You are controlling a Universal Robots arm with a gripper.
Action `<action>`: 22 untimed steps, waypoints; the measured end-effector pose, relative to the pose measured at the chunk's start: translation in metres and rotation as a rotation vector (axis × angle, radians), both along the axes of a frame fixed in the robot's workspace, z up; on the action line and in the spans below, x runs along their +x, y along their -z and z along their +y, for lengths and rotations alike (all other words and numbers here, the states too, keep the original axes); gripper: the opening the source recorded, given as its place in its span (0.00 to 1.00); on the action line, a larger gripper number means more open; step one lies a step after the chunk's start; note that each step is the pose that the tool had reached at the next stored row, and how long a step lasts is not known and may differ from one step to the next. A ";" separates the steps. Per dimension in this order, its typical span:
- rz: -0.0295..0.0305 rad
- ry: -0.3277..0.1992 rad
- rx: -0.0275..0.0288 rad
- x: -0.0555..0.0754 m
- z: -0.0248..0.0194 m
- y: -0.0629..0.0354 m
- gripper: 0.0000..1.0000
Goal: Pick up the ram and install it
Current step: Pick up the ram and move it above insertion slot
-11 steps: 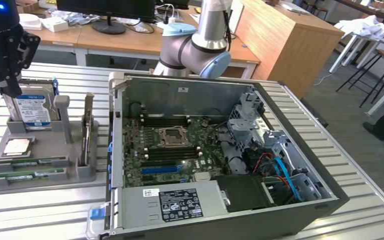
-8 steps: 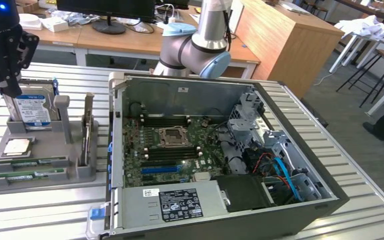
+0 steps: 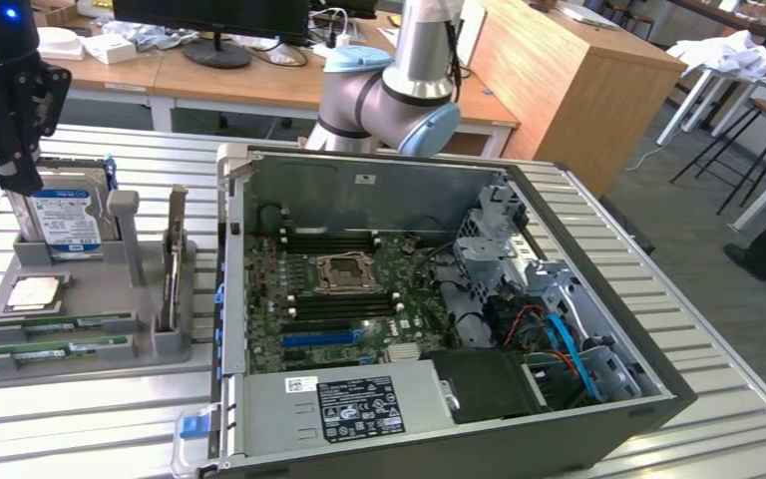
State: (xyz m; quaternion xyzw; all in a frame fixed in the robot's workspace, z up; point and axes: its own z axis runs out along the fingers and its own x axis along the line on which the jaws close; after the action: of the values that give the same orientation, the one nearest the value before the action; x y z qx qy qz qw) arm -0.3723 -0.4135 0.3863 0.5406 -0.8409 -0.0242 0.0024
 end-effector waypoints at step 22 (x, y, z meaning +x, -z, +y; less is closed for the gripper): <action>0.0000 -0.300 -0.0025 0.000 0.0000 0.0018 0.10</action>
State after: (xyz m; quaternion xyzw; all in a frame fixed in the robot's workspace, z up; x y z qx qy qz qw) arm -0.3723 -0.4135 0.3845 0.6601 -0.7508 -0.0225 0.0066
